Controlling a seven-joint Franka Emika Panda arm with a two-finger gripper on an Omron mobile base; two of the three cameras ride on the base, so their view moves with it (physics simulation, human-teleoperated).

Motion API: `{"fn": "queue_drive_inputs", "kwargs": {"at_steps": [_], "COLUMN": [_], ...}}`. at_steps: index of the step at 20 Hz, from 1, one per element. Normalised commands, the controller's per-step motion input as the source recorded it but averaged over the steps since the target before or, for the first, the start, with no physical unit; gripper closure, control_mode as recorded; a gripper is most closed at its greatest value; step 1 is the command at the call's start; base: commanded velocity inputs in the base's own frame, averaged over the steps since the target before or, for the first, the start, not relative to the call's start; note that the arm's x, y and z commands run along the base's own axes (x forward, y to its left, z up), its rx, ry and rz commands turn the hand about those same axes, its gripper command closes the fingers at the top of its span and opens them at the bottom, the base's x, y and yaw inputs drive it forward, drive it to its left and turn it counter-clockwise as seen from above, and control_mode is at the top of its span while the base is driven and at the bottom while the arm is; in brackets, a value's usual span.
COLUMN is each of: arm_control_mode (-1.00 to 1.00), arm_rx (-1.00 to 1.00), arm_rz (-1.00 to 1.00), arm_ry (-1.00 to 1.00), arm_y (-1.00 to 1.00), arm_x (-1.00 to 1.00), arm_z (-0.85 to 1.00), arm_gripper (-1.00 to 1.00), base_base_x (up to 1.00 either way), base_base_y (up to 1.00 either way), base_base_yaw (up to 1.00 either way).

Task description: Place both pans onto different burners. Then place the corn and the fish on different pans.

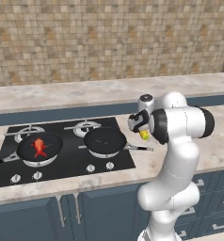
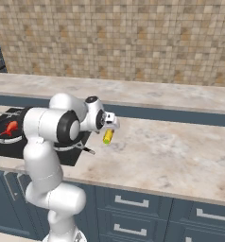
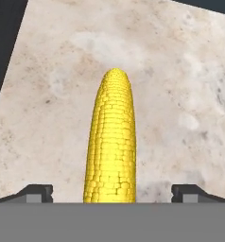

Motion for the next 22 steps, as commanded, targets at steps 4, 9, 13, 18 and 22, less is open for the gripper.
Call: {"fn": "queue_drive_inputs", "kwargs": {"at_steps": [4, 9, 13, 18, 22], "arm_control_mode": [-1.0, -1.0, -1.0, -1.0, -1.0], "arm_rx": [0.11, 0.02, 0.02, 0.06, 0.05], "arm_rz": [-0.08, -0.07, -0.06, -0.05, -0.05], "arm_ry": [0.02, 0.01, 0.0, 0.0, 0.0], "arm_y": [0.0, -0.01, 0.0, 0.0, 0.0], "arm_x": [0.31, 0.27, 0.26, 0.21, 0.16], "arm_z": [-0.36, -0.19, -0.21, -0.31, -0.21], "arm_gripper": [-1.0, -1.0, -1.0, -1.0, 1.0], "base_base_x": [0.0, 0.0, 0.0, 0.0, 0.0], "base_base_y": [0.0, 0.0, 0.0, 0.0, 0.0], "base_base_yaw": [0.0, 0.0, 0.0, 0.0, 0.0]}}
